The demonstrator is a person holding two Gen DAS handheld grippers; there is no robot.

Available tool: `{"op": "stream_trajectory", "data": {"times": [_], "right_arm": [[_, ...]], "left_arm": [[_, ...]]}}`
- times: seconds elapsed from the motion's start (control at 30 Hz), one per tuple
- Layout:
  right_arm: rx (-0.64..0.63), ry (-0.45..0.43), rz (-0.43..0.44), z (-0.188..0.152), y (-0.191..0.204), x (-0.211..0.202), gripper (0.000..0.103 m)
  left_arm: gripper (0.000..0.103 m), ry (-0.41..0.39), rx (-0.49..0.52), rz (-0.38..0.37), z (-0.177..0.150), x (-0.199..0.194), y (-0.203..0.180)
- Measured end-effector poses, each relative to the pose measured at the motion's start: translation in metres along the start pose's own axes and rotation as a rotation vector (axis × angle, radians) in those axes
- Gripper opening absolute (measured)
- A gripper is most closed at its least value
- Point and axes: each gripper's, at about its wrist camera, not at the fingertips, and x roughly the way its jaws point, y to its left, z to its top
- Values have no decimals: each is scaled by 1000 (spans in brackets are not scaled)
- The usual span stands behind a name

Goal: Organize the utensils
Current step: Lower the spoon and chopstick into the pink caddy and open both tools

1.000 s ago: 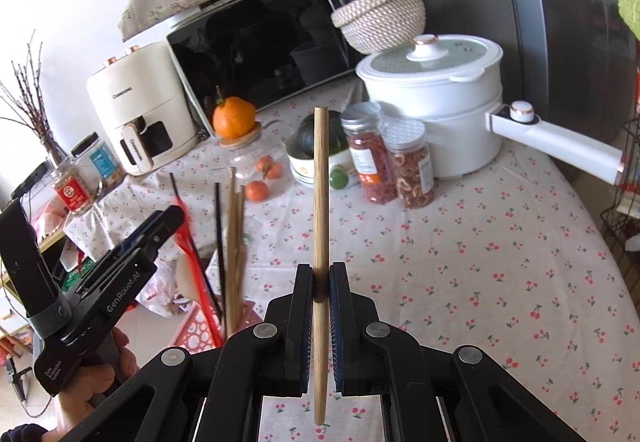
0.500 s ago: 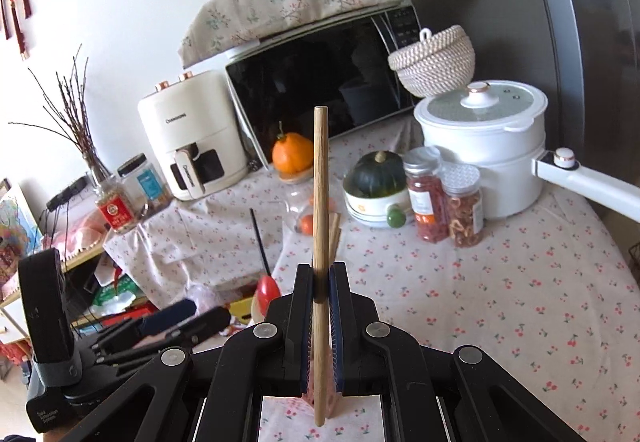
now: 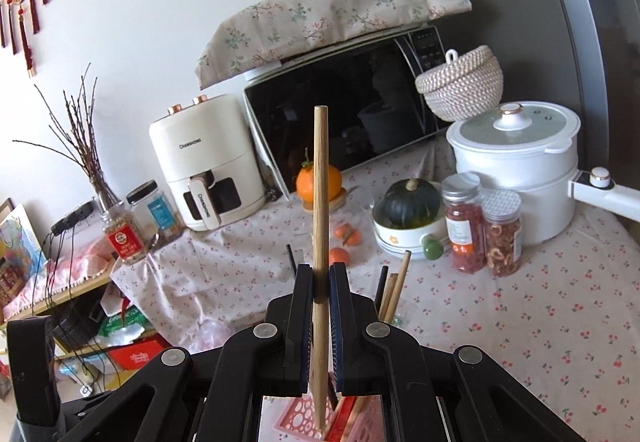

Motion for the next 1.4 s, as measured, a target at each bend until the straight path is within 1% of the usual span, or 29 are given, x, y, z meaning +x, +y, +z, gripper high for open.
{"op": "stream_trajectory", "data": {"times": [0.33,0.67,0.8,0.83,0.9,0.97,1.03,1.1,1.2,1.27,1.3,1.33,1.37,1.4], "right_arm": [[2,76,-32,-20,10,44,6],[-44,154,-59,-36,11,66,8],[-54,163,-63,-36,10,67,9],[-55,161,-59,-35,10,65,12],[-49,143,-52,-29,7,58,20],[-34,115,-39,-23,3,48,40],[-23,82,-34,-15,-1,35,46],[-20,58,-33,-8,-6,21,49],[-33,27,-54,1,-12,0,61],[-56,12,-74,3,-14,-15,73],[-70,10,-84,3,-15,-23,76],[-85,11,-97,3,-16,-29,80],[-102,15,-111,2,-17,-36,84],[-119,21,-125,1,-19,-42,86]], "left_arm": [[76,36,1,9,-1,4,5],[77,41,3,12,-2,5,7],[77,47,5,21,-3,6,6],[77,46,6,22,-3,6,5],[79,45,12,29,-3,5,3],[85,40,18,37,-3,3,-1],[87,37,25,43,-4,1,-6],[89,33,33,48,-6,-2,-11],[91,30,41,64,-8,-7,-20],[95,24,43,70,-10,-12,-26],[96,25,48,76,-11,-14,-29],[99,25,54,85,-13,-17,-33],[99,22,59,92,-14,-19,-37],[99,18,63,97,-15,-22,-42]]}}
